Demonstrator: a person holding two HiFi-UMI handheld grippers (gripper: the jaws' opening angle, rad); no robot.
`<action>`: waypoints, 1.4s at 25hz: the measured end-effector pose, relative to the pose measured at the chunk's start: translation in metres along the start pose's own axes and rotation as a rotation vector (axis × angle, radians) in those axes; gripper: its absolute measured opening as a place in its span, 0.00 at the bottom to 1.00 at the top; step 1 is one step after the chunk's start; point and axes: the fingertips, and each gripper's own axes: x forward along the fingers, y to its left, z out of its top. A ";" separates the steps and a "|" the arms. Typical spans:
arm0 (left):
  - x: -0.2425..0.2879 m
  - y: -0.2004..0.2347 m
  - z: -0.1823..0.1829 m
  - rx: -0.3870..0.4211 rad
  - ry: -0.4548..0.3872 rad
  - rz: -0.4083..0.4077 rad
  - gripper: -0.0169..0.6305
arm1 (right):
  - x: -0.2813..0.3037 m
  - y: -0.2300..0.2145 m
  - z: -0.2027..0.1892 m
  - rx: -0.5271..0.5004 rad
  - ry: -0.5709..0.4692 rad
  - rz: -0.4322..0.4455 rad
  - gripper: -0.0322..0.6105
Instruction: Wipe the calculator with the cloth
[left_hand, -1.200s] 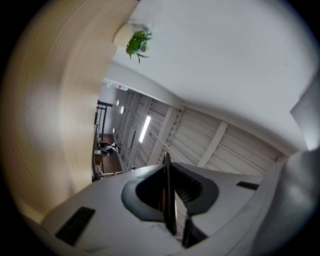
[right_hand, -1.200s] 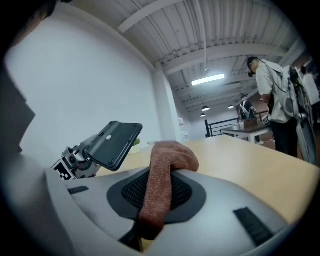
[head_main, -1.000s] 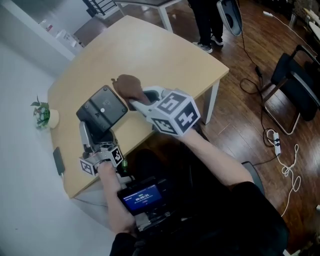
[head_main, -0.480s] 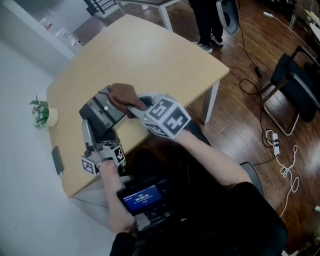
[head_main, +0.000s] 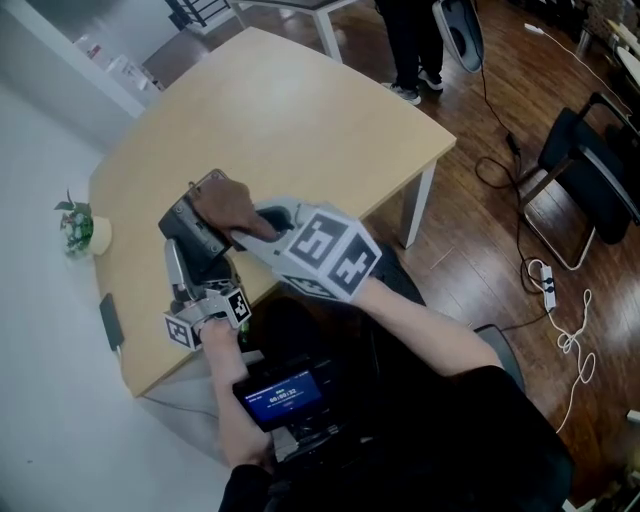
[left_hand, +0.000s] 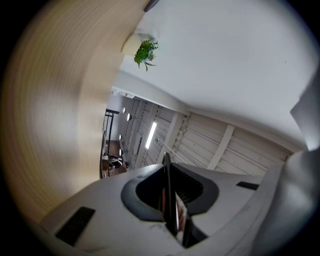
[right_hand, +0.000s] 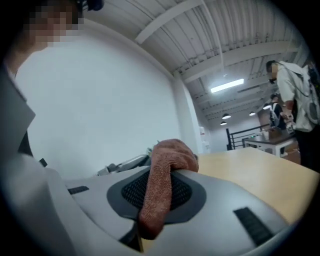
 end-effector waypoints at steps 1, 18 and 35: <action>0.000 0.001 -0.001 0.002 0.000 0.003 0.11 | 0.007 0.019 0.001 -0.039 0.010 0.046 0.14; -0.007 -0.006 0.000 0.002 -0.001 -0.023 0.11 | -0.022 -0.102 -0.065 0.096 0.183 -0.254 0.14; 0.003 -0.021 -0.014 0.058 0.090 -0.066 0.11 | 0.022 0.043 -0.006 -0.545 0.177 0.225 0.14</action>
